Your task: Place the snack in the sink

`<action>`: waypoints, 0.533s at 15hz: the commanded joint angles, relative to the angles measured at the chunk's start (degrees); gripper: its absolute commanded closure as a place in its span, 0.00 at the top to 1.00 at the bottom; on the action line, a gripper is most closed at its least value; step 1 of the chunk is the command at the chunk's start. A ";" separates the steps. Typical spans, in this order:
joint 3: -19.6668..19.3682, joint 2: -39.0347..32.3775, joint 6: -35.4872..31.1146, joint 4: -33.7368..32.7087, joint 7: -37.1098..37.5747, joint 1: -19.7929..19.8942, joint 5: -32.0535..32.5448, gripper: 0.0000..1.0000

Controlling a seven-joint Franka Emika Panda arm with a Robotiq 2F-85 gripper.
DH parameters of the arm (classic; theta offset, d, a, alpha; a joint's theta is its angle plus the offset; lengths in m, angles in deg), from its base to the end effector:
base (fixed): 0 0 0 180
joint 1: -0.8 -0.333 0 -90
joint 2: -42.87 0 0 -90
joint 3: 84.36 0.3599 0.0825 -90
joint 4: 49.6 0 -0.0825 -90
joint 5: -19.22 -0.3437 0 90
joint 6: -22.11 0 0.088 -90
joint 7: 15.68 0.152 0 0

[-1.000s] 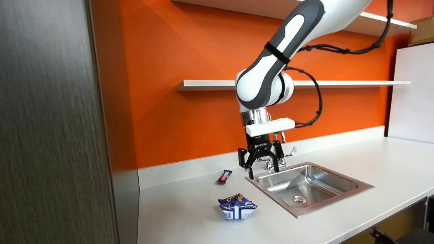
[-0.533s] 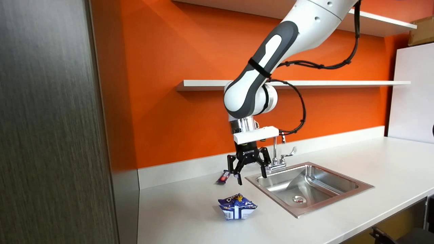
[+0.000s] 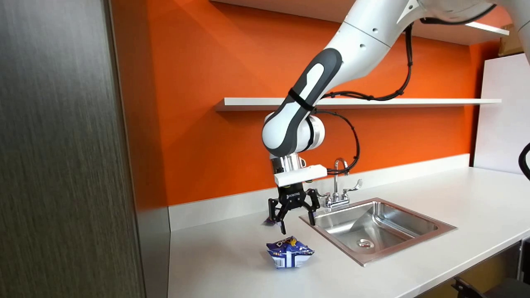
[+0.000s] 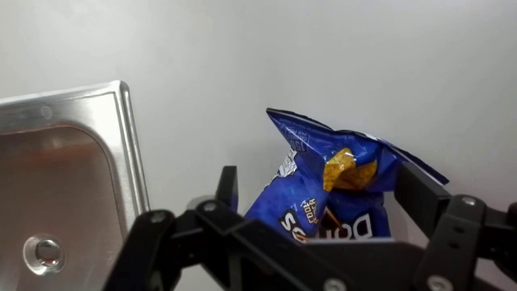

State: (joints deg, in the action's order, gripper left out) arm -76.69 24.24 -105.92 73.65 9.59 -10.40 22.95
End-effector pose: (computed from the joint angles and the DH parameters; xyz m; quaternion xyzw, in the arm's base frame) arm 0.4932 0.1635 0.2610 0.9924 -0.0334 -0.1094 0.0460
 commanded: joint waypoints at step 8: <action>-3.75 -7.56 0.61 -6.89 0.85 -2.17 0.16 1.00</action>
State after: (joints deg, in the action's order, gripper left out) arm -79.34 18.37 -105.92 68.91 9.59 -11.59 22.95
